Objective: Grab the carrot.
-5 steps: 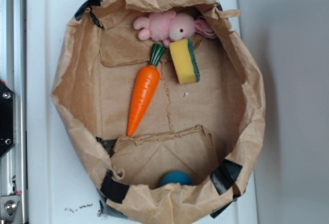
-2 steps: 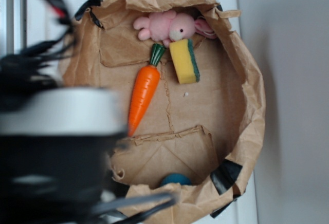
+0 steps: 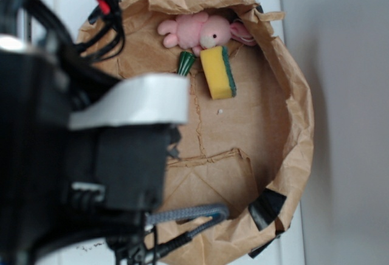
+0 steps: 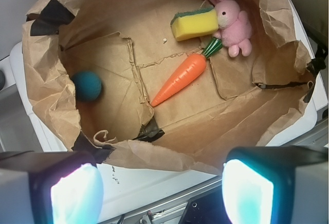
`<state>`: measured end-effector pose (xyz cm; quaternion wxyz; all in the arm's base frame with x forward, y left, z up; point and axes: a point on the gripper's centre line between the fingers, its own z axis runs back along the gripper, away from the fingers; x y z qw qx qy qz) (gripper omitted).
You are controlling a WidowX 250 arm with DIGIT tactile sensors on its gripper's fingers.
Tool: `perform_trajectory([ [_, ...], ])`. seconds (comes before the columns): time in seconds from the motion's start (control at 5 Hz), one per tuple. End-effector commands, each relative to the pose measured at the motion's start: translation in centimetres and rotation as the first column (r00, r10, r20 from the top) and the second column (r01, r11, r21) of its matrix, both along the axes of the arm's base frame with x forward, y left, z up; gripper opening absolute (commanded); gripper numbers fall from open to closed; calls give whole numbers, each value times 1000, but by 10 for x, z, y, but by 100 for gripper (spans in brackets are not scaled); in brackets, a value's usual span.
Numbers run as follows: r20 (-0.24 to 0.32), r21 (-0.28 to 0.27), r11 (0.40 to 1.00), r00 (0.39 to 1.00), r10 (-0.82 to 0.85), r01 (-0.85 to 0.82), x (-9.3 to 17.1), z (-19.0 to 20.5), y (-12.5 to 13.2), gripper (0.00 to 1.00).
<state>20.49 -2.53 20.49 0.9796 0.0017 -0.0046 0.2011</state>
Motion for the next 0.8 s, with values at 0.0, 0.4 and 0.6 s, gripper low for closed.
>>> perform_trajectory([
  [0.0, 110, -51, 995, 990, 86, -81, 39, -34, 17, 100],
  [0.4, 222, 22, 958, 936, 273, -284, 96, -112, 46, 100],
  [0.6, 172, 67, 966, 957, 234, -248, 89, -140, 53, 100],
])
